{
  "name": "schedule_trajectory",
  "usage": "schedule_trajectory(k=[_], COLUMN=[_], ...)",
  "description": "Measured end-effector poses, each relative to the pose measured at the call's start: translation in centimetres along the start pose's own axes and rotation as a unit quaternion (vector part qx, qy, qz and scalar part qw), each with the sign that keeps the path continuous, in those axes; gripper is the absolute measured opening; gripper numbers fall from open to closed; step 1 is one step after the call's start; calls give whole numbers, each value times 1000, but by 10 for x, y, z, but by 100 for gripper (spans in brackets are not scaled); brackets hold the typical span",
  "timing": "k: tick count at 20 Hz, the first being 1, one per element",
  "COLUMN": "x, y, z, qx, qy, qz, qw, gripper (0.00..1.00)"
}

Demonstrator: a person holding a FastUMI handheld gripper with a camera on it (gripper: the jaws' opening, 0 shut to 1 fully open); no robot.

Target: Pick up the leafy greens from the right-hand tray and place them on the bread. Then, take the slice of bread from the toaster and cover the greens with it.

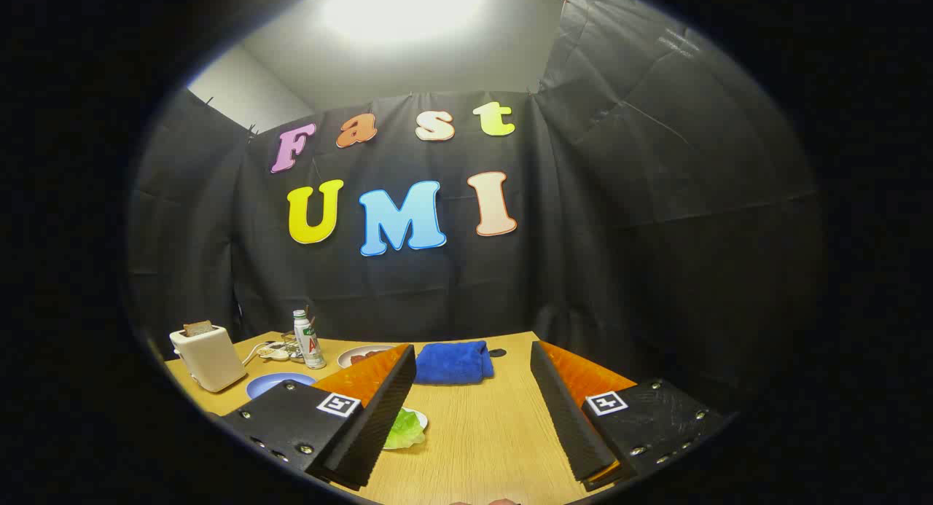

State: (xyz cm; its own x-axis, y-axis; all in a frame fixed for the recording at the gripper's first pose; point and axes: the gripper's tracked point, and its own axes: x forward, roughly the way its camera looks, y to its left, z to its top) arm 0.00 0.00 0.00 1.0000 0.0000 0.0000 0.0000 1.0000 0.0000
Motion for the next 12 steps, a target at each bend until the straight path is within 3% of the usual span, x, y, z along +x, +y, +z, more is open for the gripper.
schedule_trajectory(k=[12], x=[1], y=[0], z=[-2], qx=[9], qy=[1], qz=[3], qw=[1000], gripper=[97])
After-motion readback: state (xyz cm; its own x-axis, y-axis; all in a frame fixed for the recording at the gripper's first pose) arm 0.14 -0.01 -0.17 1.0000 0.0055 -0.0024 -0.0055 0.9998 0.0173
